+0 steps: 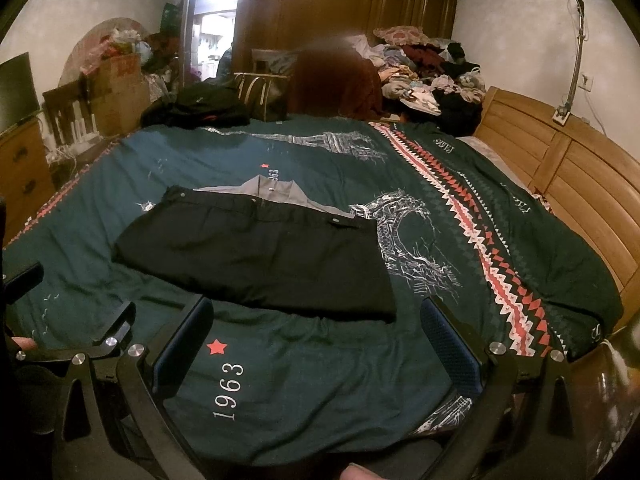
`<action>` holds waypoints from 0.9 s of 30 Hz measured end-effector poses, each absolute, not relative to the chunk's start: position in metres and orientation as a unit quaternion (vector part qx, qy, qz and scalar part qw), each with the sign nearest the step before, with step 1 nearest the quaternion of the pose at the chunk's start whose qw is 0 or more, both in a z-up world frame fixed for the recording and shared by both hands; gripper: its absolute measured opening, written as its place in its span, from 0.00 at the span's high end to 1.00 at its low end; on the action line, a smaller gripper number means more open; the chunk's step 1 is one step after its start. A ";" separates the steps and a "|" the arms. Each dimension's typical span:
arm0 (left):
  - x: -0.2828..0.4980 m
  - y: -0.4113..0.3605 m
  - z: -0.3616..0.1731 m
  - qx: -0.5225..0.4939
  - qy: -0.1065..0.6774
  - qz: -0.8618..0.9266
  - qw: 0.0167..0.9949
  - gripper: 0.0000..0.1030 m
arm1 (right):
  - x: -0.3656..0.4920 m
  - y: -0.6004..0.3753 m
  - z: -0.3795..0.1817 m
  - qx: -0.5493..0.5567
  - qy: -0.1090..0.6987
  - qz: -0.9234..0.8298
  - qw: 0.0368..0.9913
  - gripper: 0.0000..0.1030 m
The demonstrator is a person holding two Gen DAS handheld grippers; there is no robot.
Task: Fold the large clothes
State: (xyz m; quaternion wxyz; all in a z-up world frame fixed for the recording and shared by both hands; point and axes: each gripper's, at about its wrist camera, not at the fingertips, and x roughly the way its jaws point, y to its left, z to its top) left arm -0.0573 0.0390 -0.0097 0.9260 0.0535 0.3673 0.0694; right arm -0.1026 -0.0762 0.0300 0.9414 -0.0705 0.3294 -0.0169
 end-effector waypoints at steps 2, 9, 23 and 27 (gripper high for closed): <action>-0.057 0.040 -0.010 0.052 0.369 0.068 0.925 0.00 | -0.102 -0.076 0.030 -0.071 0.329 -0.017 0.941 0.00; -0.057 0.040 -0.014 0.049 0.377 0.059 0.923 0.00 | -0.102 -0.075 0.029 -0.072 0.330 -0.017 0.941 0.00; -0.053 0.044 -0.020 0.035 0.397 0.043 0.916 0.00 | -0.104 -0.077 0.024 -0.078 0.333 -0.018 0.940 0.00; -0.048 0.047 -0.028 0.030 0.410 0.039 0.911 0.00 | -0.106 -0.080 0.021 -0.080 0.338 -0.016 0.938 0.00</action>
